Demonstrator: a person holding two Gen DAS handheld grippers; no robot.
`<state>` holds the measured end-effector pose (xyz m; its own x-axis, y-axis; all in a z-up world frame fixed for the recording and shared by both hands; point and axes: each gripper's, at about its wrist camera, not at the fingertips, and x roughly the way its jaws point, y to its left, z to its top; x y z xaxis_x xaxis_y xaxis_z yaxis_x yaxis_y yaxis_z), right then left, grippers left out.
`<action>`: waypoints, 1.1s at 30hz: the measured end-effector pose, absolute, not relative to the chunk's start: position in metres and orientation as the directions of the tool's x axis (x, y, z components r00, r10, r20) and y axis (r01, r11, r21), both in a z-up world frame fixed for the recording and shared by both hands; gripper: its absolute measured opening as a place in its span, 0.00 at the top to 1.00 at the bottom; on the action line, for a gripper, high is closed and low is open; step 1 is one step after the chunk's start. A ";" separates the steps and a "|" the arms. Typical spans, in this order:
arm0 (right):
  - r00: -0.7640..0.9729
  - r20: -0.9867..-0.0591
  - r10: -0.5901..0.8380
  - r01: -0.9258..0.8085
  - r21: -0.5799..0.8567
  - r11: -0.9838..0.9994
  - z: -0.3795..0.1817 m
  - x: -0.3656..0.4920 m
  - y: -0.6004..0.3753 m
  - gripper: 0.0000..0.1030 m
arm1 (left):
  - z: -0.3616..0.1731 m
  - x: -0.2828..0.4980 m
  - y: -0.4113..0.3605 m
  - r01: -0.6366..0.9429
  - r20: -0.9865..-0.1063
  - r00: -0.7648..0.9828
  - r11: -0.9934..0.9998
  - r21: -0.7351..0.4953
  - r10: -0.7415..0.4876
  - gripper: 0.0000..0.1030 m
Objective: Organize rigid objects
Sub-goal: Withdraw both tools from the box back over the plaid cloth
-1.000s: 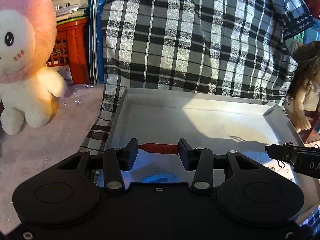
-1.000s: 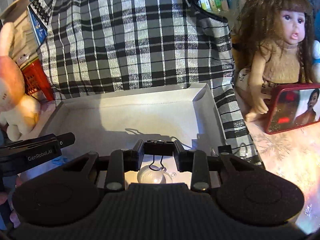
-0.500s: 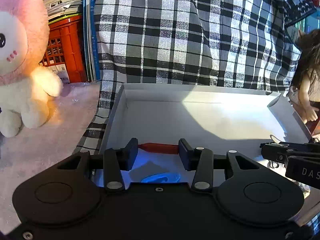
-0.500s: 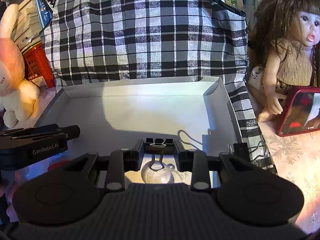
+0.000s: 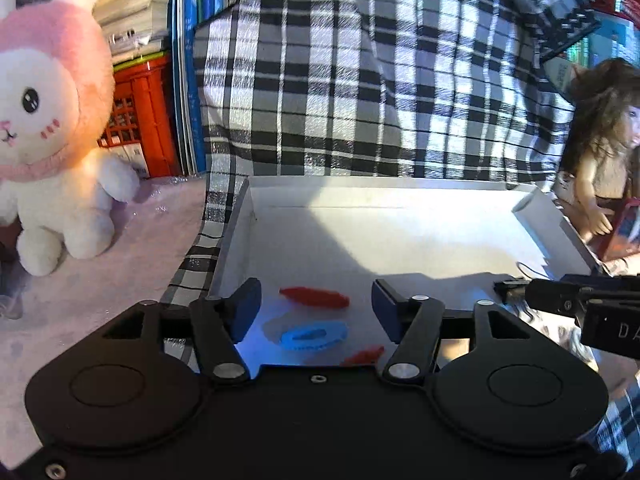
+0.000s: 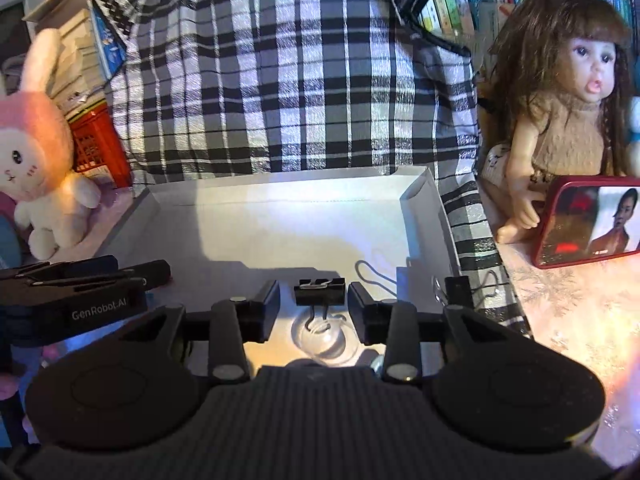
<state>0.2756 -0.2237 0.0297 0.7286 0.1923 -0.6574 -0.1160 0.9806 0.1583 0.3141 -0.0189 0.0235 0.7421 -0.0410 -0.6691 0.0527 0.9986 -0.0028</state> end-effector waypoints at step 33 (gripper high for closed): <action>0.807 -0.538 0.243 -0.283 0.008 0.959 0.039 0.093 -0.214 0.24 | 0.037 0.105 -0.014 0.116 -0.574 0.806 0.989 -0.089 -0.147 0.23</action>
